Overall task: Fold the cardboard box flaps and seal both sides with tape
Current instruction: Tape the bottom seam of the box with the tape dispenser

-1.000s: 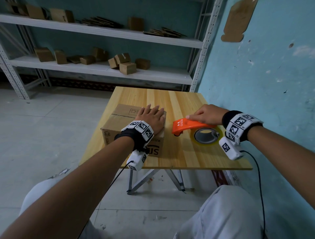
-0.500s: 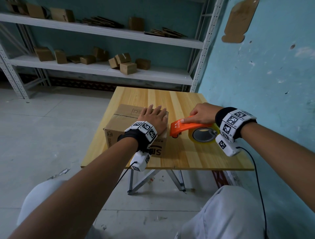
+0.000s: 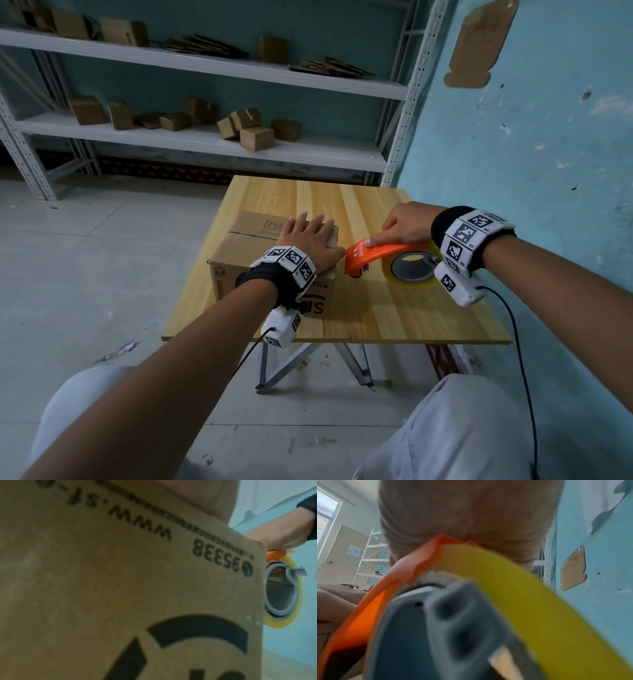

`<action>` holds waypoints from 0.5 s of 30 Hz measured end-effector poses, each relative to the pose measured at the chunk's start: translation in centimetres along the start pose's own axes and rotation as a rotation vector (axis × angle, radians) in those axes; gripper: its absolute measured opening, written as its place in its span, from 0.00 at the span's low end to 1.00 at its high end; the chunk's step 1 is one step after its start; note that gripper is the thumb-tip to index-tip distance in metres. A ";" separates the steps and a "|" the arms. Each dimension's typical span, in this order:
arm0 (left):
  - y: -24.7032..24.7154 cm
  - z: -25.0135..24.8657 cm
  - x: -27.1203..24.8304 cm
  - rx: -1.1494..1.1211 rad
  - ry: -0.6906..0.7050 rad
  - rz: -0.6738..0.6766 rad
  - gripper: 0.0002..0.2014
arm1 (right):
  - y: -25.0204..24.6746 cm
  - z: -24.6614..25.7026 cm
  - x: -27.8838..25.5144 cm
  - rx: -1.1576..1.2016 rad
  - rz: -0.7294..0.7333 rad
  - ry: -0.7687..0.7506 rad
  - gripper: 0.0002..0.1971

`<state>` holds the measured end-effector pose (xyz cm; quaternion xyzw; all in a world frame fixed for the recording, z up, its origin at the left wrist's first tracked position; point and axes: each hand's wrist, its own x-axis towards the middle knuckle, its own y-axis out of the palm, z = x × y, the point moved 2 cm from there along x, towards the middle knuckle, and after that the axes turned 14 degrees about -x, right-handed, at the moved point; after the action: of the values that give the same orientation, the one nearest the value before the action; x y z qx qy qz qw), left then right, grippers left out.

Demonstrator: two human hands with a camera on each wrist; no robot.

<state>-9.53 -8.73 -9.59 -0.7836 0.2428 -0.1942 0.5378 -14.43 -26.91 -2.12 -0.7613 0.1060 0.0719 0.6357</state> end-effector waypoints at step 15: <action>-0.1 -0.1 -0.3 -0.013 0.007 -0.014 0.35 | -0.3 2.4 -1.0 -0.411 0.007 0.008 0.25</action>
<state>-9.78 -8.58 -9.50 -0.7883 0.2403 -0.1992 0.5303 -15.23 -24.48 -2.07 -0.8749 0.0942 0.0910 0.4663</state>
